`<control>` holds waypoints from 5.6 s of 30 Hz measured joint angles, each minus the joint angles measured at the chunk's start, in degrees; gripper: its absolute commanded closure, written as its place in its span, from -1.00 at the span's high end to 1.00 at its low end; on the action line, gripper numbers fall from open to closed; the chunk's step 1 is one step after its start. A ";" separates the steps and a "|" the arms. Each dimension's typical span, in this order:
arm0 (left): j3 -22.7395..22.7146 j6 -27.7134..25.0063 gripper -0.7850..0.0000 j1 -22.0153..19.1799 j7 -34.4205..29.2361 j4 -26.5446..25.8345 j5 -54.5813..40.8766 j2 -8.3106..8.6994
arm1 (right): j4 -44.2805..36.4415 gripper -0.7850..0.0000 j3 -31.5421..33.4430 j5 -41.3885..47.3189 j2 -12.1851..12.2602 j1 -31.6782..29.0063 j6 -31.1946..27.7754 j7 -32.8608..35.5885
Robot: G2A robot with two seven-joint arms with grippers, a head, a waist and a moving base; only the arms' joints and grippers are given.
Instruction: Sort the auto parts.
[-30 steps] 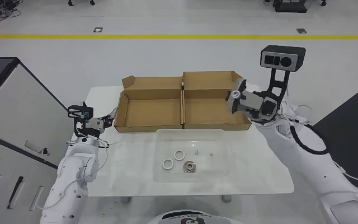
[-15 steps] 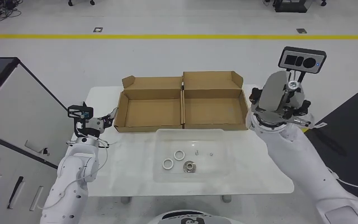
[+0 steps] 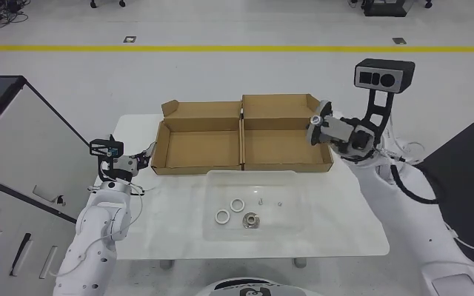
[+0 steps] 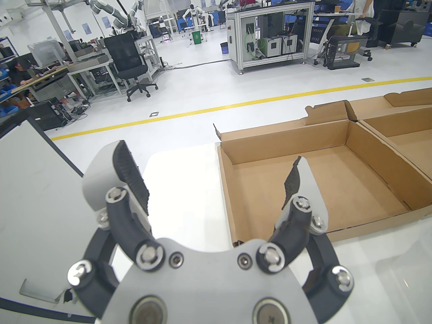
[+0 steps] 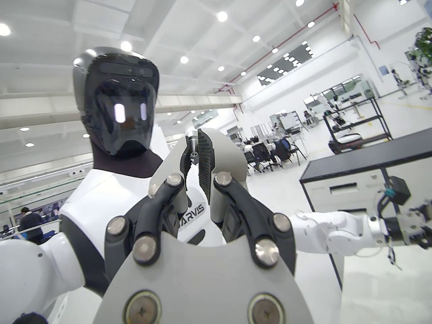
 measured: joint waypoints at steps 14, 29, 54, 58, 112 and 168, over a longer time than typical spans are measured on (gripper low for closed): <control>0.00 0.00 1.00 0.00 0.00 0.00 0.00 0.00 | -1.60 -1.00 -0.72 7.92 -1.45 -2.05 -2.22 0.52; 0.00 0.00 1.00 0.00 0.00 0.00 0.00 0.00 | -1.09 -1.00 0.58 17.14 -2.51 -3.31 -3.00 7.09; 0.00 0.00 1.00 0.00 0.00 0.00 0.00 0.00 | -1.06 -1.00 0.80 16.69 -2.50 -3.35 -2.66 6.70; 0.00 0.00 1.00 0.00 0.00 0.00 0.00 0.00 | 0.90 -1.00 4.93 10.97 -2.11 -4.00 -0.04 5.25; 0.00 0.00 1.00 0.00 0.00 0.00 0.00 0.00 | 40.50 -1.00 -21.69 -92.43 -3.68 28.13 16.54 14.39; 0.00 0.00 1.00 0.00 0.00 0.00 0.00 0.00 | 65.30 0.00 -30.92 -97.81 -10.93 30.55 18.93 12.01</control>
